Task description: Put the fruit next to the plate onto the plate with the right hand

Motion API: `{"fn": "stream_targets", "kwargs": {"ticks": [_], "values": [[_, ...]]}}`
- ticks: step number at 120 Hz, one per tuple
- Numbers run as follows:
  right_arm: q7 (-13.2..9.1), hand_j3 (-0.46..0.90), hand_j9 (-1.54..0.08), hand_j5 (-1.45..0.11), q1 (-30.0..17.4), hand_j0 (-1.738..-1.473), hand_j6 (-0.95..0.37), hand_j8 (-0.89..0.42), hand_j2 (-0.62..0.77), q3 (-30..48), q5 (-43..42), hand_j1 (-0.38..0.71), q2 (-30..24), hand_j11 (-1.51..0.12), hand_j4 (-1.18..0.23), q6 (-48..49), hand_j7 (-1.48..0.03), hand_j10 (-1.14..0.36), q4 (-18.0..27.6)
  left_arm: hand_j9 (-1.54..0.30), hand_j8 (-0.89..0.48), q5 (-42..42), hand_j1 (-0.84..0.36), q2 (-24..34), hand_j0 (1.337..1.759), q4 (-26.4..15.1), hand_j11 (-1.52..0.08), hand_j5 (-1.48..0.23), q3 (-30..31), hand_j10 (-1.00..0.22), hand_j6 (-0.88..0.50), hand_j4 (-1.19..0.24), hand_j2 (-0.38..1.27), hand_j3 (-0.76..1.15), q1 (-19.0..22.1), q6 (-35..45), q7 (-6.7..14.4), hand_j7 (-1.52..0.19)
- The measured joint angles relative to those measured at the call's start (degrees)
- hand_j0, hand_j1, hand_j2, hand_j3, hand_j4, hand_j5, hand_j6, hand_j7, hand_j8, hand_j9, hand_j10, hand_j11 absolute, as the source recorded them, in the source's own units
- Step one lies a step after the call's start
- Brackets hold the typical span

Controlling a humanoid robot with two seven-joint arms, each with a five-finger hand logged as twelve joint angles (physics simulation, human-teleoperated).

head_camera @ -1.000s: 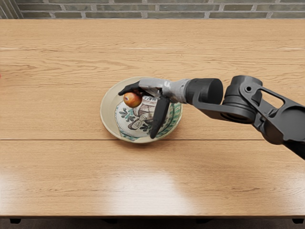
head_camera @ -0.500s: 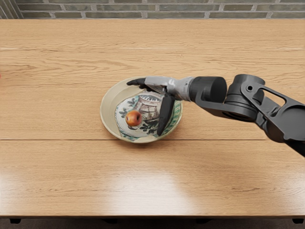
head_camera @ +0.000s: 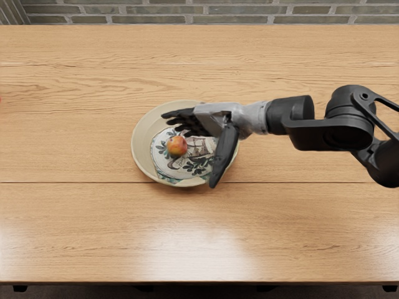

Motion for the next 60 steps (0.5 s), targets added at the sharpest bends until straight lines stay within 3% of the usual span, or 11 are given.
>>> {"fn": "stream_targets", "kwargs": {"ticks": [25,60], "values": [[0.01,0.00,0.00,0.00,-0.92,-1.658,0.00,0.00,0.00,1.22,11.59,-0.35,-4.55,0.00,0.00,5.16,0.00,0.00,-0.38,0.00,0.00,0.00,0.35,0.00,1.658,0.01,0.00,0.00,0.01,0.00,0.00,0.00,0.00,0.00,0.00,0.00,0.00,0.00],[0.00,0.00,0.00,0.00,-3.13,-1.658,0.00,0.00,0.00,1.60,24.20,-0.35,-9.42,0.00,0.00,6.54,0.00,0.00,-6.20,0.00,0.00,0.00,0.35,0.00,1.658,0.01,0.00,0.00,0.02,0.00,0.00,0.00,0.00,0.00,0.00,0.00,0.00,0.00]]}}
